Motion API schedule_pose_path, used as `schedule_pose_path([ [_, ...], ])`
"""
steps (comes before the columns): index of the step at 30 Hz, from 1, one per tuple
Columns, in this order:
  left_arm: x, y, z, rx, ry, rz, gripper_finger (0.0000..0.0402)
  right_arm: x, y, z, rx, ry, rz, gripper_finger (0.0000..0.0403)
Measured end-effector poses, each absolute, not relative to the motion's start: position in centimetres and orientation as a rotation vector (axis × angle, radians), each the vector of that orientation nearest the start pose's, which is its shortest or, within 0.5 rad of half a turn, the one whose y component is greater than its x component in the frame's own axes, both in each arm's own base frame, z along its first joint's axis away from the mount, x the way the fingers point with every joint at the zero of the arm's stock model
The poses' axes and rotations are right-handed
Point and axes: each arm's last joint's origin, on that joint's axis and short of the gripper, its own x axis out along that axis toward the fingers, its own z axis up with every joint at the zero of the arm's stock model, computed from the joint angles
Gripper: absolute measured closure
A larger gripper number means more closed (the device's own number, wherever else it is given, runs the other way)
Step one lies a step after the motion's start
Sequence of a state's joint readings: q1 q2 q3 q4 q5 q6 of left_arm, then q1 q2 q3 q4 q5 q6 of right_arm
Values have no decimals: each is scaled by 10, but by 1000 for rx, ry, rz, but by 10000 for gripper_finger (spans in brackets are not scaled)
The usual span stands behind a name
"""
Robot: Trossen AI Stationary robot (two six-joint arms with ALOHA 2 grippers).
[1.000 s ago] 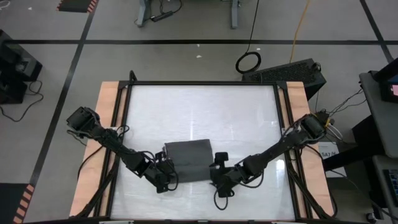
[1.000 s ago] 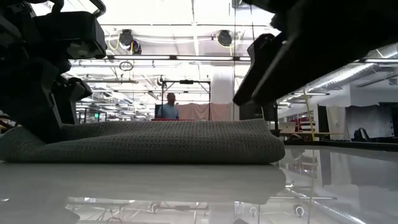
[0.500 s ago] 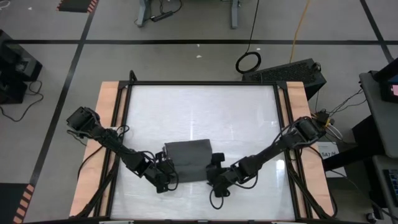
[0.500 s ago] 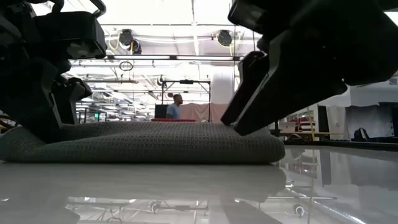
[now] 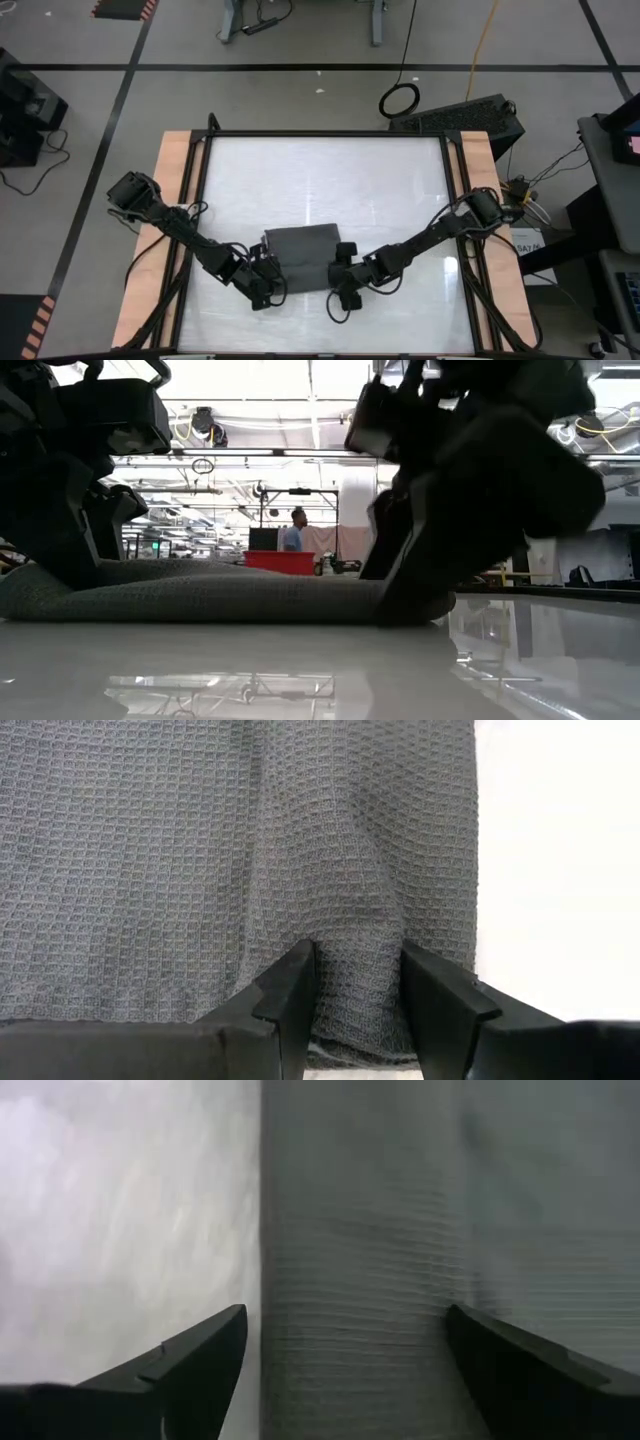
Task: Roll towel
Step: Roll the gray towel
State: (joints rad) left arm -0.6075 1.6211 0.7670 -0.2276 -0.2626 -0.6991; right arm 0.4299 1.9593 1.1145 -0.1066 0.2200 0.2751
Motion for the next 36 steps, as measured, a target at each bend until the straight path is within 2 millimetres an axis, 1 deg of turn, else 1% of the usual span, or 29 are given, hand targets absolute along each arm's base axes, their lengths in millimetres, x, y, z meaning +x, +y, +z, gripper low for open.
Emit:
schedule_pose_path([
  [2,238,-156,137,-178,1025,44,260,353,154,121,-36,925,87,66],
  [5,238,-156,138,-180,1025,42,260,354,154,121,-39,922,92,73],
  [9,234,-154,150,-193,1015,15,260,355,152,121,-23,924,88,88],
  [12,224,-147,167,-183,1022,14,260,355,152,121,-1,927,97,99],
  [16,204,-134,195,-169,1030,12,260,355,152,121,14,930,96,104],
  [20,188,-128,224,-169,952,-36,260,355,153,120,19,934,103,105],
  [22,187,-130,236,-179,864,-97,255,355,153,120,22,937,106,105],
  [25,194,-141,248,-205,718,-206,229,355,153,120,30,938,102,105],
  [27,200,-150,245,-215,697,-224,201,355,153,120,32,937,102,105],
  [32,214,-166,206,-137,806,-157,125,355,153,120,32,935,97,106],
  [34,220,-171,189,-91,839,-137,106,355,153,120,37,935,94,106],
  [36,226,-175,173,-58,863,-127,99,355,153,120,38,935,94,106],
])
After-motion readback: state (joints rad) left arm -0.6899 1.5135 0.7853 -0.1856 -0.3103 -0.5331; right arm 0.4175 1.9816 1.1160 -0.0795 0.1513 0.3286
